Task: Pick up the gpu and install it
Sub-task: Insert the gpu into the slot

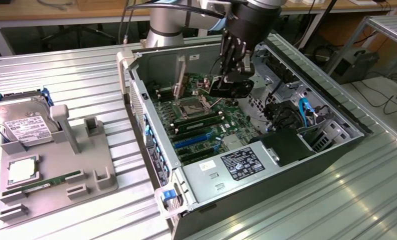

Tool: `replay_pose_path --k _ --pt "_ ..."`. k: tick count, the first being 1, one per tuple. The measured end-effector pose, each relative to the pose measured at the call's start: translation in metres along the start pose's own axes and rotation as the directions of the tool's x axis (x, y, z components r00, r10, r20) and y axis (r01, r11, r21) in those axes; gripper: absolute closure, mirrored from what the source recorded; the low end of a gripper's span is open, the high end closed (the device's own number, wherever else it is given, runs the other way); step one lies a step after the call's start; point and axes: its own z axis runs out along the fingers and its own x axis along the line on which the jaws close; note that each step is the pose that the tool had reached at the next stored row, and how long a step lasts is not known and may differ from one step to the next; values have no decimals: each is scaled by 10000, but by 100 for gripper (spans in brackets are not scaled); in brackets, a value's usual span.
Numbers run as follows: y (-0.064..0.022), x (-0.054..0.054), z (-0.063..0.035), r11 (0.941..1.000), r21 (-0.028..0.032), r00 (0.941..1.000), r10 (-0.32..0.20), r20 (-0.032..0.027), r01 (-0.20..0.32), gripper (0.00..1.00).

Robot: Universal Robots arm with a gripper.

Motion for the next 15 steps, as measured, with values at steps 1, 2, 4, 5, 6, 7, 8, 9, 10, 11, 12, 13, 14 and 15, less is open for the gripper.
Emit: replay_pose_path --k 1,2,4,5,6,7,8,9,10,11,12,13,14,15 --pt "0 0 3 9999 1 9999 -160 -7 160 74" --pt "0 0 7 9994 2 9994 -342 -14 342 74" --pt "-1 2 24 9951 0 9951 -985 -43 985 74" --pt "-2 2 30 9934 -3 9934 -1146 -50 1146 74" --pt "-2 2 38 9913 -6 9913 -1313 -58 1313 74" --pt "-3 3 45 9890 -10 9890 -1480 -66 1480 74" --pt "-3 3 52 9869 -14 9869 -1613 -72 1613 74" --pt "-4 4 65 9826 -24 9825 -1860 -85 1860 74" --pt "-4 6 78 9794 -33 9794 -2019 -92 2019 74" --pt "4 10 101 9764 -41 9764 -2158 -99 2158 74" --pt "17 15 113 9760 -34 9760 -2177 -99 2177 74" --pt "35 24 123 9760 -18 9759 -2180 -98 2180 74" --pt "65 39 136 9759 10 9758 -2183 -100 2184 74" --pt "92 56 154 9757 26 9756 -2192 -97 2193 74"
